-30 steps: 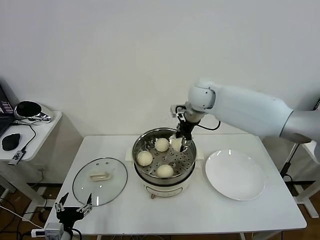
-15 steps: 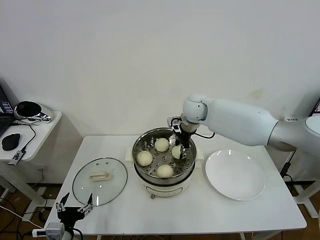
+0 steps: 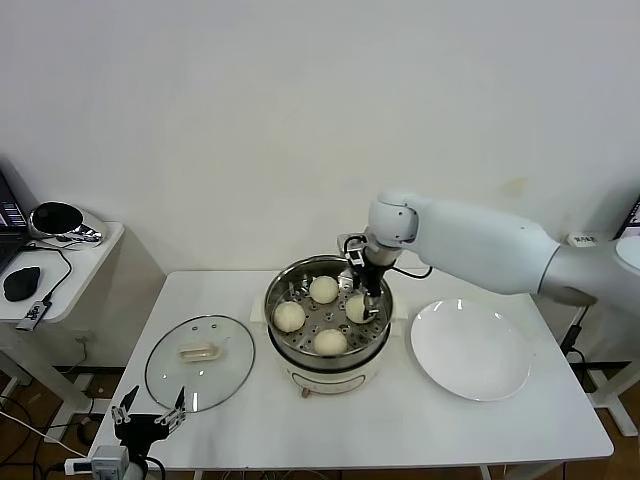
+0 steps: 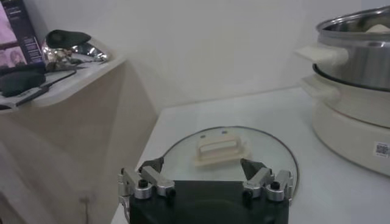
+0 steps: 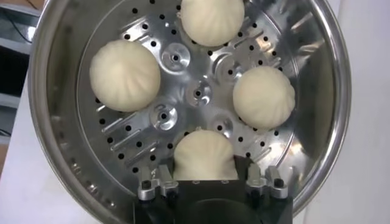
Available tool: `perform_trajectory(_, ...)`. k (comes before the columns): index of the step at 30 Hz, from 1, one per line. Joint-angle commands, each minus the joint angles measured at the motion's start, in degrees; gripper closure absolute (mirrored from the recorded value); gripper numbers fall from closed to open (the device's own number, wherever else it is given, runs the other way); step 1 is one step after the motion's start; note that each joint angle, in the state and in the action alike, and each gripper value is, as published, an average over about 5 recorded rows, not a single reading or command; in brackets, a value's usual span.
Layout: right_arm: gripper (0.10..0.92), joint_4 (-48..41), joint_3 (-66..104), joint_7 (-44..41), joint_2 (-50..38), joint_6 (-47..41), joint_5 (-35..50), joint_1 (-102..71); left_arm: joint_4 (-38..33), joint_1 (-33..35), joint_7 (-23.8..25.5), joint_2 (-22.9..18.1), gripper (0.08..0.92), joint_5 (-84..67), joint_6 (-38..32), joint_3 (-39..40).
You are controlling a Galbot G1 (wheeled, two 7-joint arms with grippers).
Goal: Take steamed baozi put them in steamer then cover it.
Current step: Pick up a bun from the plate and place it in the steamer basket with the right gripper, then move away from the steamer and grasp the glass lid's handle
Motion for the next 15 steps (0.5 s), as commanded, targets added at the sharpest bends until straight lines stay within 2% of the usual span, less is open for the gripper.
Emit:
perform_trajectory(1, 0.23, 5.38, 3.84, 0.16, -7.91, -0.77, 0.92, 1.1, -0.48, 0.18, -0.14, -0.21, 0.177, -0.3, 0.06, 0.28)
perform_trajectory(5, 0.204, 10.11, 11.88, 4.09, -14.3, -0.34, 3.81, -0.55, -0.96, 0.2, -0.94, -0.28, 0.177, -2.33, 0.05, 0.36)
perform_trajectory(11, 0.203, 20.97, 29.1, 21.34, -27.54, 1.85, 12.73, -10.66, -0.54, -0.57, -2.59, -0.04, 0.177, -8.44, -0.15, 0.97)
perform_trajectory(15, 0.203, 26.98, 46.44, 29.71, -34.31, 2.53, 16.79, -25.67, -0.23, -1.12, -3.69, 0.09, 0.177, -10.36, -0.51, 1.39)
